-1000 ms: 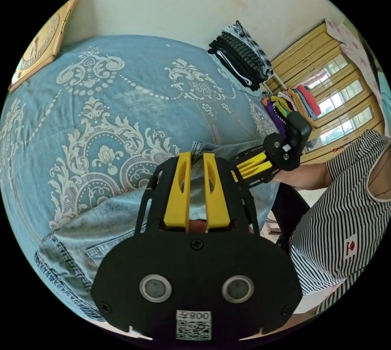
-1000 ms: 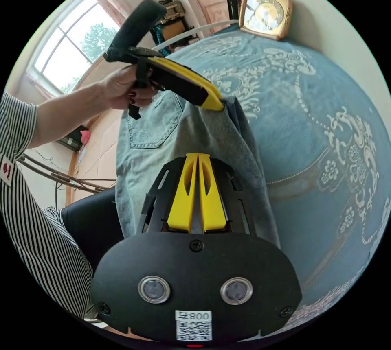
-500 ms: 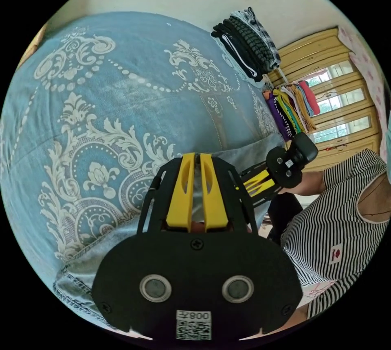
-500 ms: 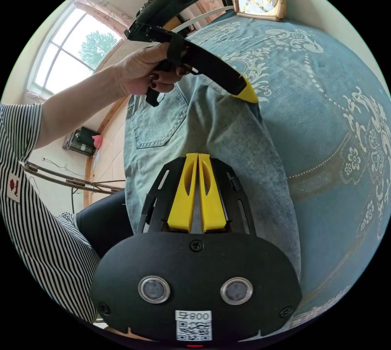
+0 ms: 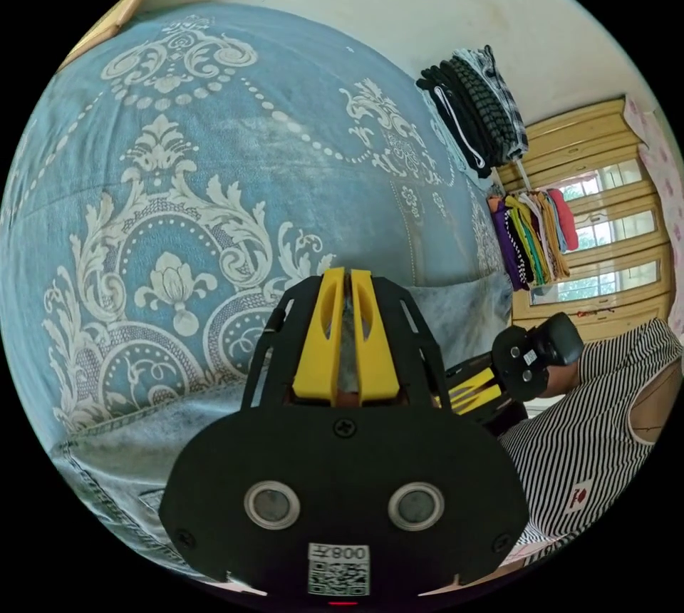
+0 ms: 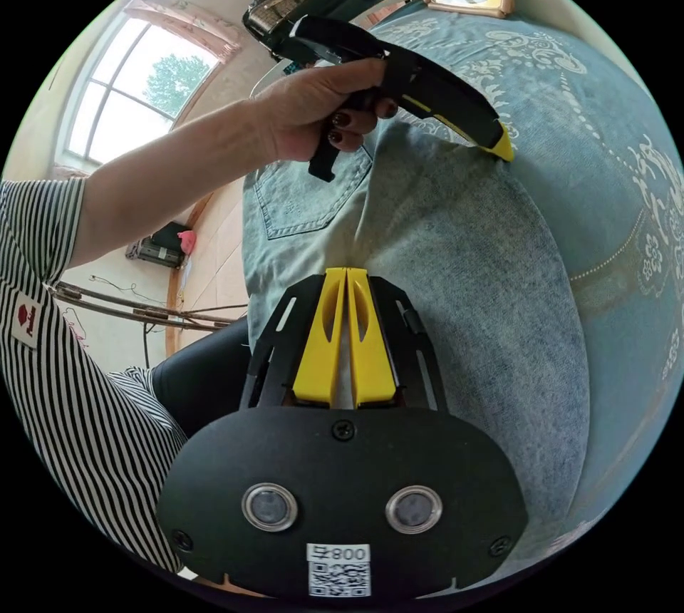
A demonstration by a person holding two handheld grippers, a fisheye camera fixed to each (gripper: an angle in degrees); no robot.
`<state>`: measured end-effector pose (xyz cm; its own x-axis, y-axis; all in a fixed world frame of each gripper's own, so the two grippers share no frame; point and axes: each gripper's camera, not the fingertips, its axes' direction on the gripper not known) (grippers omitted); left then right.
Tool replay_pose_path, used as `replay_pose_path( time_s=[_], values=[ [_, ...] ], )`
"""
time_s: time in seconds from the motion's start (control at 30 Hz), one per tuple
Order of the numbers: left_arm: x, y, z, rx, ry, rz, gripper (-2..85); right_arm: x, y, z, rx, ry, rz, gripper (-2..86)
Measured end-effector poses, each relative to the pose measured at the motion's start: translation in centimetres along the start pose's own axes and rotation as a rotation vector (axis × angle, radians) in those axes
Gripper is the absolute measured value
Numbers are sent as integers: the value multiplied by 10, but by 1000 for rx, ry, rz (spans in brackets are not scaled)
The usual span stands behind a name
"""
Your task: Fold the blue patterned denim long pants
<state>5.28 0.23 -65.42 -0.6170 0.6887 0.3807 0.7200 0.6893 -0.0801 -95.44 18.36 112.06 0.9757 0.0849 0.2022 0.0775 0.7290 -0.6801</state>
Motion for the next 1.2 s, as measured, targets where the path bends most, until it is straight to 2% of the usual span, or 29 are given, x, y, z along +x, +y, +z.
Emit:
replay_pose_path(
  time_s=[0.07,0.17,0.27,0.37,0.43,0.5,0.57,0.7,0.87,0.93,1.03,1.1,1.2],
  values=[
    [7,16,-6,46,-22,-5,7,3,-2,-2,-6,-19,24,1],
    [20,51,-41,224,-18,-28,4,3,2,-21,36,-23,50,1],
    [39,102,-71,272,-69,-27,2,-14,15,-46,109,2,53,1],
    [52,169,-90,268,-200,-102,2,-32,19,-35,69,-30,33,1],
    [49,208,-94,245,-239,-209,1,-44,15,-4,-30,9,4,1],
    [43,254,-93,150,-327,-302,1,-47,15,10,-37,39,4,1],
    [44,283,-109,207,-270,-400,1,-44,11,8,-63,9,30,1],
    [68,327,-147,271,-417,-427,0,-57,8,5,-105,54,1,1],
    [78,364,-171,208,-441,-468,0,-62,8,-4,-124,42,4,1],
    [95,378,-185,197,-543,-466,0,-62,4,-31,-35,81,-3,1],
    [120,400,-213,287,-504,-442,0,-37,-17,-61,48,120,38,1],
    [138,403,-236,359,-540,-409,0,-16,-35,-70,64,142,77,1],
    [136,403,-254,314,-649,-473,0,14,-57,-76,80,226,132,1]
  ],
)
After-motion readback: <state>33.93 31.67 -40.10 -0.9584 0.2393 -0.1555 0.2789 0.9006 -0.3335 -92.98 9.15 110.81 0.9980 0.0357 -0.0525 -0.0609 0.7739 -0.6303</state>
